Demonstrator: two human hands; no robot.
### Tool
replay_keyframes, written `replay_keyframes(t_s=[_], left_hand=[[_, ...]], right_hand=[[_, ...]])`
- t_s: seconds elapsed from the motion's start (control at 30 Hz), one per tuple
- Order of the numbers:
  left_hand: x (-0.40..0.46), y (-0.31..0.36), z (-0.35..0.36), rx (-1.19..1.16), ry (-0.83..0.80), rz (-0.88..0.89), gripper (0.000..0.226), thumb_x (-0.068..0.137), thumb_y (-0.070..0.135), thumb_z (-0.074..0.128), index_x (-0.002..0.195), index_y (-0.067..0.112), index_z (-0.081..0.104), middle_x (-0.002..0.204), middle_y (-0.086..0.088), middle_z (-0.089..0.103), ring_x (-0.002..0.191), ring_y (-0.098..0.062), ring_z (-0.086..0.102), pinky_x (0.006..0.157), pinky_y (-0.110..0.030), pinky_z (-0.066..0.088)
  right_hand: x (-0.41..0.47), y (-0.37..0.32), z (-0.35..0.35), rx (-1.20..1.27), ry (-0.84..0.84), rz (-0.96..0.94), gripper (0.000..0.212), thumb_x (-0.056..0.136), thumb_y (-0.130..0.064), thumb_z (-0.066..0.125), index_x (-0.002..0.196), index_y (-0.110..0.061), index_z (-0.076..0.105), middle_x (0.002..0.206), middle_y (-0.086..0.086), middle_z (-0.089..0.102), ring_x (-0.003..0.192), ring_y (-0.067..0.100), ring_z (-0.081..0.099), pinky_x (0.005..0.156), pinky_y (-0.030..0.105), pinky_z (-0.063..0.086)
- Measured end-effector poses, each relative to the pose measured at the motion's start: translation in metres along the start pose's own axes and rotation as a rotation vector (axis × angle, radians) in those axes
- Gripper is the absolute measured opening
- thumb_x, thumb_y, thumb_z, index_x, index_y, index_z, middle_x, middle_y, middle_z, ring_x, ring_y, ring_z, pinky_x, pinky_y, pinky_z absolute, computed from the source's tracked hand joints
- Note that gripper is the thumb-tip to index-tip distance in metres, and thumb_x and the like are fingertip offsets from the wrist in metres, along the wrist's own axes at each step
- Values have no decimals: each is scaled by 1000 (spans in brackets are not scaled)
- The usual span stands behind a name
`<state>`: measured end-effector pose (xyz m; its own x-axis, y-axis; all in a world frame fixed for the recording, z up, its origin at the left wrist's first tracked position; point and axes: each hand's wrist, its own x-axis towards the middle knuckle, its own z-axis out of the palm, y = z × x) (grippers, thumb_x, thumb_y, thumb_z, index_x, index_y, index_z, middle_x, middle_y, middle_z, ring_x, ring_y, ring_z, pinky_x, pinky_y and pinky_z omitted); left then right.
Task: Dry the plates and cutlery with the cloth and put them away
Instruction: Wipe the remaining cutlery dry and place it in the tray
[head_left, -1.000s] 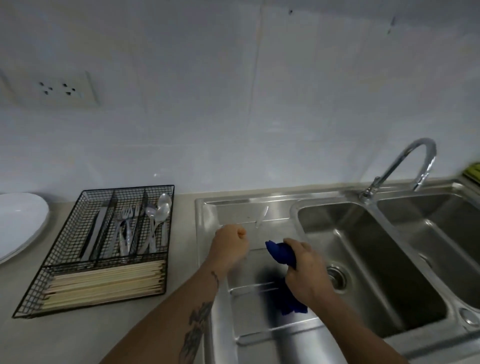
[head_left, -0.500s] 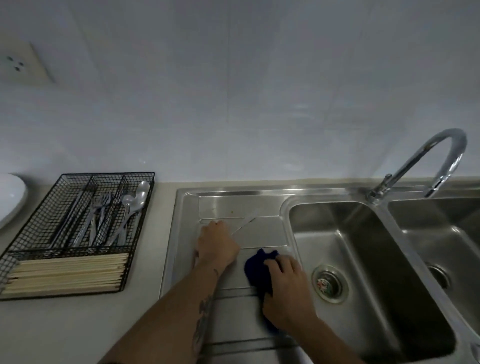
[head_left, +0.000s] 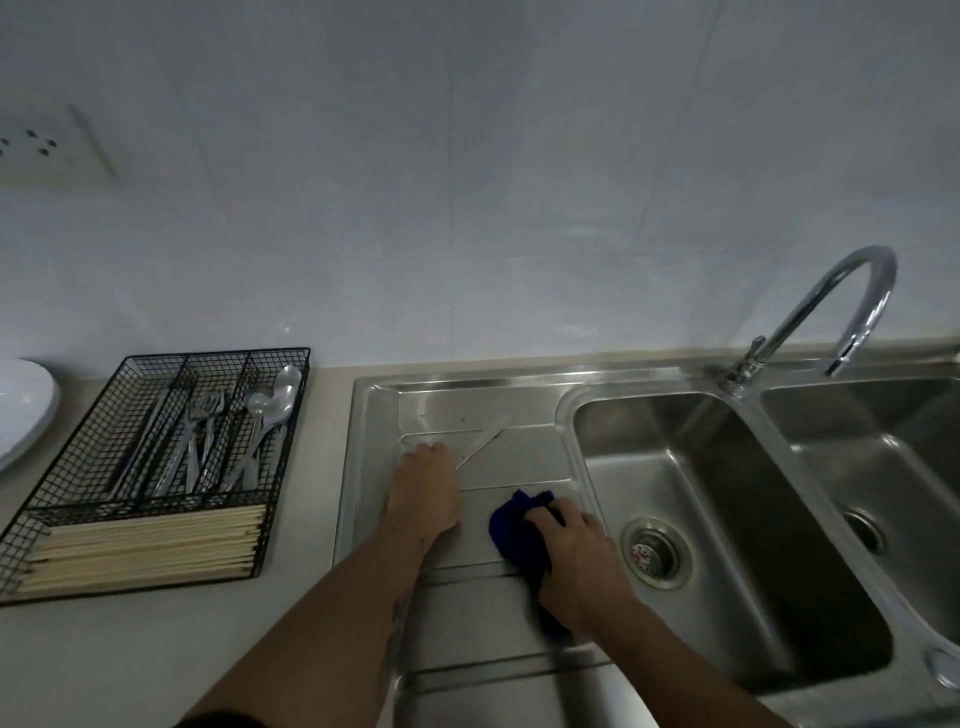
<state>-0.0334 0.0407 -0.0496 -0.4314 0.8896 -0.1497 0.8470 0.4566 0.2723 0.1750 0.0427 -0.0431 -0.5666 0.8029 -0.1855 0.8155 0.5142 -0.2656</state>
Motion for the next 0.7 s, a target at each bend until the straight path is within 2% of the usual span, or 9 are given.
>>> replay_keyframes(t_s=[0.2,0.27,0.33,0.37,0.43,0.5,0.6,0.7], left_hand=[[-14,-15,-8,-56,-70,31,34,84,12,58,117,6,55,120,-15,58,107,-30,60,89,-34,50],[-23,-23,-14,-90,-77,40,34,87,13,56,121,5,54,126,-15,55,110,-30,59,90,-33,48],[-33,-32,-21,-130,-71,61,34,88,15,57,121,6,53,130,-15,50,113,-29,58,92,-33,47],[-40,-37,-26,-148,-67,68,33,88,16,58,119,6,53,129,-14,49,112,-29,58,91,-32,46],[-53,-45,-38,-189,-63,72,27,86,15,61,111,7,55,121,-12,51,105,-26,58,85,-30,46],[-68,-50,-48,-229,-56,100,19,82,14,64,99,9,57,111,-10,54,96,-25,59,77,-28,46],[-90,-55,-68,-237,-2,192,17,81,10,64,79,17,49,92,-5,57,79,-17,56,65,-24,41],[-110,-63,-95,-255,110,265,11,87,12,63,80,16,55,82,1,56,72,-11,53,61,-20,39]], right_hand=[[-12,-16,-2,13,-30,70,70,79,-18,62,142,-36,35,136,0,40,116,26,45,96,36,43],[-20,-24,-2,138,23,116,65,76,-12,60,136,-35,45,127,-1,48,110,24,51,87,27,43],[-27,-35,-8,355,112,164,63,72,-2,56,126,-33,56,112,-6,58,102,16,57,75,11,37],[-29,-42,-13,459,161,181,65,69,3,53,123,-33,60,105,-11,62,97,9,59,72,4,34],[-31,-60,-21,558,247,179,69,68,7,50,120,-36,61,102,-17,64,90,-2,59,71,0,36],[-31,-82,-25,508,334,135,72,68,6,52,126,-38,58,110,-10,61,94,4,59,79,8,42],[-28,-118,-23,229,461,31,72,71,-1,67,134,-32,52,122,1,53,103,19,53,90,28,47],[-29,-144,-17,-111,480,-24,75,62,-16,81,130,-28,54,128,8,53,108,31,54,88,45,51]])
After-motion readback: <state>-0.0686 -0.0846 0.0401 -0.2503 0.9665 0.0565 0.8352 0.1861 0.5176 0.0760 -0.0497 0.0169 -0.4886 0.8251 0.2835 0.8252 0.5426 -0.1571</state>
